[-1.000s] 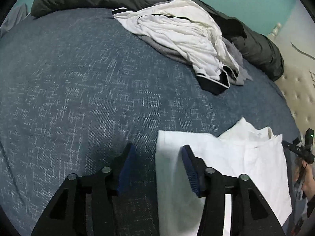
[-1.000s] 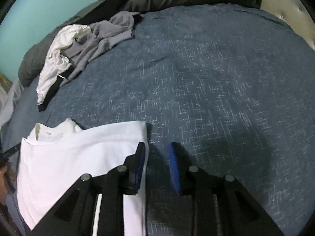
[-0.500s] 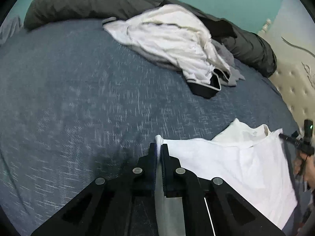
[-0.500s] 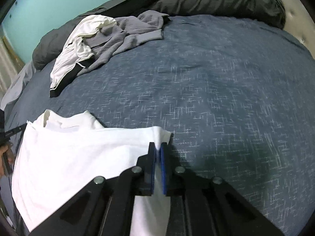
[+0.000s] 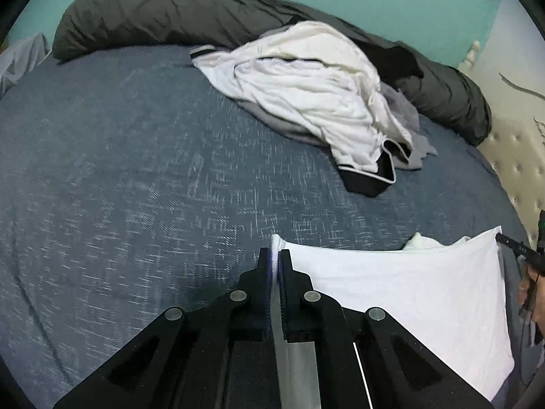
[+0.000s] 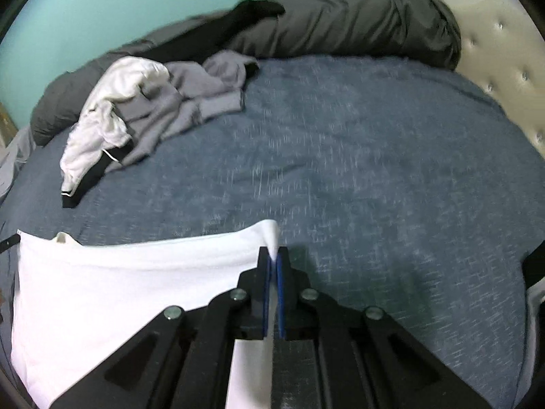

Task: Fold clothes

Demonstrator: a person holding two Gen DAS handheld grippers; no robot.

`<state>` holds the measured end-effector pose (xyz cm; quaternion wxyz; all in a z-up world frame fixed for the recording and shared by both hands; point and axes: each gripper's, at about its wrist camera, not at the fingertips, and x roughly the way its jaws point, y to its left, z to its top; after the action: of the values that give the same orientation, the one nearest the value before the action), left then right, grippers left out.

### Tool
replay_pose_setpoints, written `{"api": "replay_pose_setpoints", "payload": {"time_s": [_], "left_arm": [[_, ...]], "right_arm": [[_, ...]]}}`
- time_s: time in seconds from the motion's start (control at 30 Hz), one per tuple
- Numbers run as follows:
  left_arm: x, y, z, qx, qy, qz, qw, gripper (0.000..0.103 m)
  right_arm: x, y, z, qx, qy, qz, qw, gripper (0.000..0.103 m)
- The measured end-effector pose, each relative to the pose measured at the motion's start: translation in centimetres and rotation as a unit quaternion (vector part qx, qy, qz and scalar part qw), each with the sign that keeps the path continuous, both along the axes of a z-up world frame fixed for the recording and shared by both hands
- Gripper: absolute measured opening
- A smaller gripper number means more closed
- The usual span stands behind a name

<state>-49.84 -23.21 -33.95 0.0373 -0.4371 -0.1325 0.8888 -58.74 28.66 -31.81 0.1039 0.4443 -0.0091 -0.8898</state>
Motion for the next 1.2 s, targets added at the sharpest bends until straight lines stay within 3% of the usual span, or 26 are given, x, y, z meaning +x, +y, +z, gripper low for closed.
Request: {"api": "replay_pose_setpoints", "payload": {"time_s": [0.2,0.33,0.47,0.7,0.8,0.87,0.93,1.07,1.2], "left_arm": [[1.2,0.2,-0.2,-0.004,-0.009,0.006,0.9999,0.011],[4.2,-0.1,1.3,0.004,-0.004,0.005,1.0000,0.029],[8.9,0.3,2.7,0.012,0.000,0.001,0.9999,0.030],[18.2,2.4,2.7,0.042,0.002,0.000,0.9991,0.032],[21.3,2.9,1.9,0.051,-0.005,0.004,0.9987,0.039],[23.2,2.9,1.2,0.062,-0.009,0.008,0.9980,0.052],[24.9,2.7,0.4,0.073,-0.012,0.013,0.9972,0.053],[27.0,2.1,-0.9,0.076,-0.018,0.013,0.9969,0.053],[27.9,1.9,-1.9,0.076,-0.027,0.002,0.9967,0.053]], "right_arm": [[-0.5,-0.6,-1.8,0.017,-0.032,-0.018,0.999,0.005],[1.5,0.3,-0.2,0.025,-0.012,-0.041,0.999,0.007],[5.6,0.4,1.3,-0.019,-0.014,-0.011,1.000,0.011],[17.2,-3.6,2.5,-0.094,-0.036,0.040,0.994,0.011],[22.0,-5.8,2.3,-0.129,-0.044,0.062,0.989,0.011],[24.0,-6.5,1.7,-0.143,-0.054,0.063,0.986,0.011],[25.8,-6.8,0.9,-0.152,-0.064,0.057,0.985,0.011],[28.1,-5.1,0.1,-0.115,-0.057,0.028,0.991,0.011],[28.5,-0.4,-0.2,-0.106,-0.065,-0.038,0.991,0.017]]}}
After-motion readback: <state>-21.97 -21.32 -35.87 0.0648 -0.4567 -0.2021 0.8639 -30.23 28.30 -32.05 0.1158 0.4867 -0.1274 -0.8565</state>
